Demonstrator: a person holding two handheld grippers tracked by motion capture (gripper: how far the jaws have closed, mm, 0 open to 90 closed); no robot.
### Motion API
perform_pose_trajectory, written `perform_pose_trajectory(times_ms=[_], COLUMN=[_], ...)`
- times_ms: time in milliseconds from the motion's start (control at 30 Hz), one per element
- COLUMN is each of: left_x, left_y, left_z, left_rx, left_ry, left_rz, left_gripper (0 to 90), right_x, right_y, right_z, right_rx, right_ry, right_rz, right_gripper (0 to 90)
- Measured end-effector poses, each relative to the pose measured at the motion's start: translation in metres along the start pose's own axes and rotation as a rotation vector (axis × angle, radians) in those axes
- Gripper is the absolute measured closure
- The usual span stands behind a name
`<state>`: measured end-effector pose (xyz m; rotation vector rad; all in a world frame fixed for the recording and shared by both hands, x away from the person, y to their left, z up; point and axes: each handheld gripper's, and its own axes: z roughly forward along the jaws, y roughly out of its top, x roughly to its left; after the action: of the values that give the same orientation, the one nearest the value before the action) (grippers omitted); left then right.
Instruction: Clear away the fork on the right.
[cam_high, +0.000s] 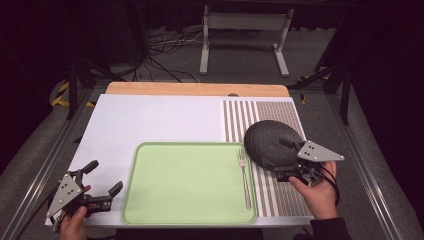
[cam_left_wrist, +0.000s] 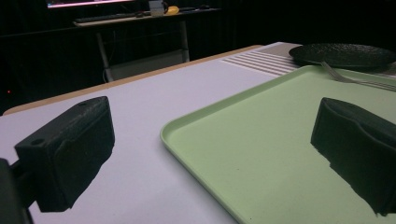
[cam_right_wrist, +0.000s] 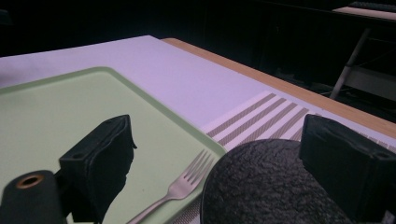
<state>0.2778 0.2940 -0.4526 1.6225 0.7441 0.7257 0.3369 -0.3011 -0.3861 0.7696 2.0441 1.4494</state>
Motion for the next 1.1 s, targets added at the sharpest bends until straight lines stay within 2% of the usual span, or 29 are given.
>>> perform_pose_trajectory(times_ms=[133, 233, 533, 833, 1100], left_x=[0.001, 0.001, 0.001, 0.0, 0.0], left_y=[0.0, -0.001, -0.001, 0.0, 0.0], left_z=[-0.001, -0.001, 0.0, -0.001, -0.001], left_rx=[-0.005, -0.005, -0.005, -0.009, -0.013], left_ry=[0.004, 0.007, 0.001, 0.0, -0.001], left_rz=[-0.007, -0.008, -0.007, -0.006, -0.005], left_gripper=[0.3, 0.3, 0.3, 0.3, 0.3], right_x=[-0.006, -0.009, -0.013, -0.017, -0.012], right_y=[-0.015, -0.026, -0.052, -0.07, -0.075], right_z=[-0.008, -0.014, -0.022, -0.022, -0.019], right_rx=[-0.034, -0.069, -0.078, -0.053, 0.01], right_ry=[-0.015, -0.038, -0.045, -0.051, -0.038], right_rz=[0.028, 0.026, 0.071, 0.119, 0.115], right_gripper=[10.2, 10.2, 9.8, 9.8, 9.8])
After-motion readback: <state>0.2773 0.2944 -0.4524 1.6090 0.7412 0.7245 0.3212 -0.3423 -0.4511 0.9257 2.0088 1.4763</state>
